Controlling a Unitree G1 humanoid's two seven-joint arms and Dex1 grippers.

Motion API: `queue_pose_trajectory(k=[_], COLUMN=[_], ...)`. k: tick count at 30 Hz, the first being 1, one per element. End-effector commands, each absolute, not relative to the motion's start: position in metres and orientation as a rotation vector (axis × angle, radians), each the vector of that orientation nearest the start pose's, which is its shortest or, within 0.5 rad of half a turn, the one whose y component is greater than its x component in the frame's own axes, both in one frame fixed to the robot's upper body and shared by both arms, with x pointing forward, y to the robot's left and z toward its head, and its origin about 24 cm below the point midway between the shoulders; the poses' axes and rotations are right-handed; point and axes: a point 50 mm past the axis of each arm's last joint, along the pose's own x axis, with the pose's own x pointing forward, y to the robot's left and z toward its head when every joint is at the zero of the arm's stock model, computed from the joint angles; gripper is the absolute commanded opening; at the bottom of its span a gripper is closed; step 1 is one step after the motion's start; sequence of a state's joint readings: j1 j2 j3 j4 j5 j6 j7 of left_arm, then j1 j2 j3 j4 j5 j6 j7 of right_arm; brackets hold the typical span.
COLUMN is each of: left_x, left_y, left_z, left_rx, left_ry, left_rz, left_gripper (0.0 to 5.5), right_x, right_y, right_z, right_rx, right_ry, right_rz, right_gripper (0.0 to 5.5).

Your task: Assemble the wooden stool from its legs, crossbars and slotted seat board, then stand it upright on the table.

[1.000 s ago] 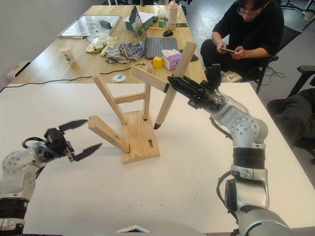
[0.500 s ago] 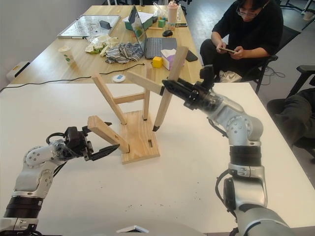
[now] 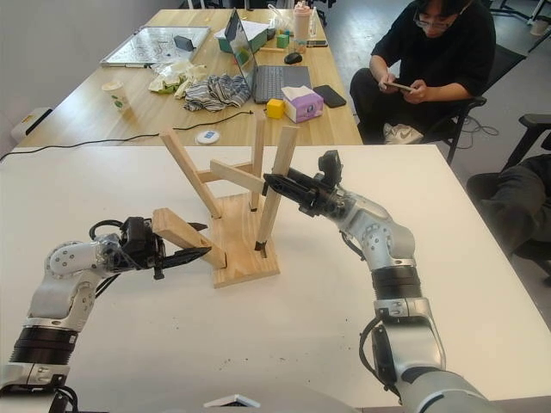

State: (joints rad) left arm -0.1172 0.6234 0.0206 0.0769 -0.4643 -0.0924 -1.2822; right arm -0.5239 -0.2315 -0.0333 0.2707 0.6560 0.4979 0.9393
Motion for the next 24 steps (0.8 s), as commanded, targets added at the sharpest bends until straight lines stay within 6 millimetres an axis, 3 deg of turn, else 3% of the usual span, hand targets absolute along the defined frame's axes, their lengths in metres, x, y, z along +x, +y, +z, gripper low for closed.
queue_pose_trajectory(k=[1, 7, 12, 15, 19, 24], left_x=[0.24, 0.247, 0.252, 0.251, 0.252, 0.252], left_y=[0.224, 0.236, 0.24, 0.243, 0.242, 0.24], left_z=[0.095, 0.101, 0.097, 0.096, 0.096, 0.096], left_rx=[0.219, 0.223, 0.307, 0.319, 0.321, 0.322], left_ry=[0.085, 0.172, 0.184, 0.189, 0.181, 0.172], left_rz=[-1.342, -1.398, -1.429, -1.436, -1.435, -1.429], left_gripper=[2.03, 2.03, 2.02, 2.02, 2.02, 2.02], right_x=[0.313, 0.305, 0.305, 0.309, 0.307, 0.298], right_y=[-0.108, -0.095, -0.094, -0.099, -0.108, -0.136], right_z=[0.113, 0.109, 0.09, 0.085, 0.064, 0.055], right_rx=[0.497, 0.486, 0.442, 0.41, 0.291, 0.151], right_ry=[0.021, 0.006, 0.031, 0.039, 0.115, 0.229], right_rz=[1.184, 1.259, 1.266, 1.263, 1.292, 1.381], right_gripper=[2.05, 2.05, 2.05, 2.04, 2.04, 2.04])
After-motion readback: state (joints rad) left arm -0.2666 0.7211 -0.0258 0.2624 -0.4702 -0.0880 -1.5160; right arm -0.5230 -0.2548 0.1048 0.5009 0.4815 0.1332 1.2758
